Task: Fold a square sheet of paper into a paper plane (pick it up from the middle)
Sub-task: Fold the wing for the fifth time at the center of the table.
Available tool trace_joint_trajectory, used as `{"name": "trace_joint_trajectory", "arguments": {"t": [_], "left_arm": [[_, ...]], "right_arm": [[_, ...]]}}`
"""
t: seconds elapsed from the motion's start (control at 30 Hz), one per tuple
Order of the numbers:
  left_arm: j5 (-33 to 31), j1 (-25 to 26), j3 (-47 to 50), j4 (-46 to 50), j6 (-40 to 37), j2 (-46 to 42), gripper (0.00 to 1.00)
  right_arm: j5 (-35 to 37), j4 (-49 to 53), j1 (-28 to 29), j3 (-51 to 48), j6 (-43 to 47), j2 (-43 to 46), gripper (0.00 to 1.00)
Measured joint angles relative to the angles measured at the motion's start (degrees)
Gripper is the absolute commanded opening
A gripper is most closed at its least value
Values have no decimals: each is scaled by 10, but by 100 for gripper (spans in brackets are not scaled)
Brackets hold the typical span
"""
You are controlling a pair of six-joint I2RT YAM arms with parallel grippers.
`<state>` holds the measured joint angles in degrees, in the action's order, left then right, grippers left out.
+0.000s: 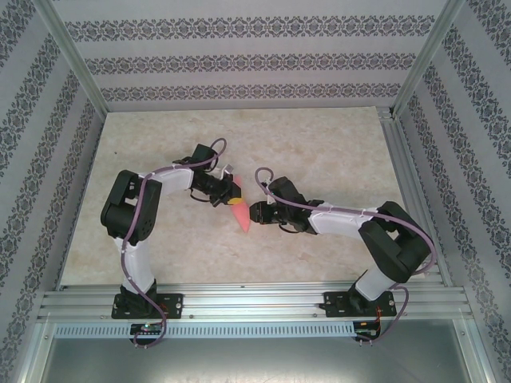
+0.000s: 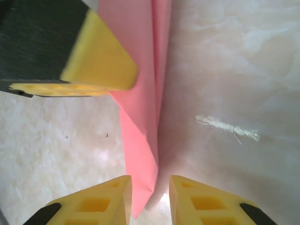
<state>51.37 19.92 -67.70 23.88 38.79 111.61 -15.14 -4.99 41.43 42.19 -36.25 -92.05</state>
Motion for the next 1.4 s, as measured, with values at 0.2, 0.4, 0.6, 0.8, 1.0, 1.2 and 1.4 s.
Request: {"name": "trace_joint_trajectory", "arguments": {"t": [0.2,0.4,0.6,0.8,1.0,1.2,1.4], "left_arm": [[24,-4,-4,18,-41,27,0],[41,-9,-4,19,-49,32,0],[69,-17,-2,8,-38,32,0],[80,-17,-2,-5,-23,31,0],[84,-19,5,-26,-5,29,0],[84,-19,10,-43,10,28,0],[88,-19,28,-68,35,24,3]], "right_arm": [[-37,-47,-2,-4,-42,-40,28],[-52,-73,3,3,-67,-82,32],[-52,-89,14,8,-81,-90,33],[-59,-135,18,24,-107,-124,32],[-56,-157,24,31,-124,-146,23],[-54,-145,27,31,-119,-146,13],[-51,-68,24,40,-76,-122,5]]}}
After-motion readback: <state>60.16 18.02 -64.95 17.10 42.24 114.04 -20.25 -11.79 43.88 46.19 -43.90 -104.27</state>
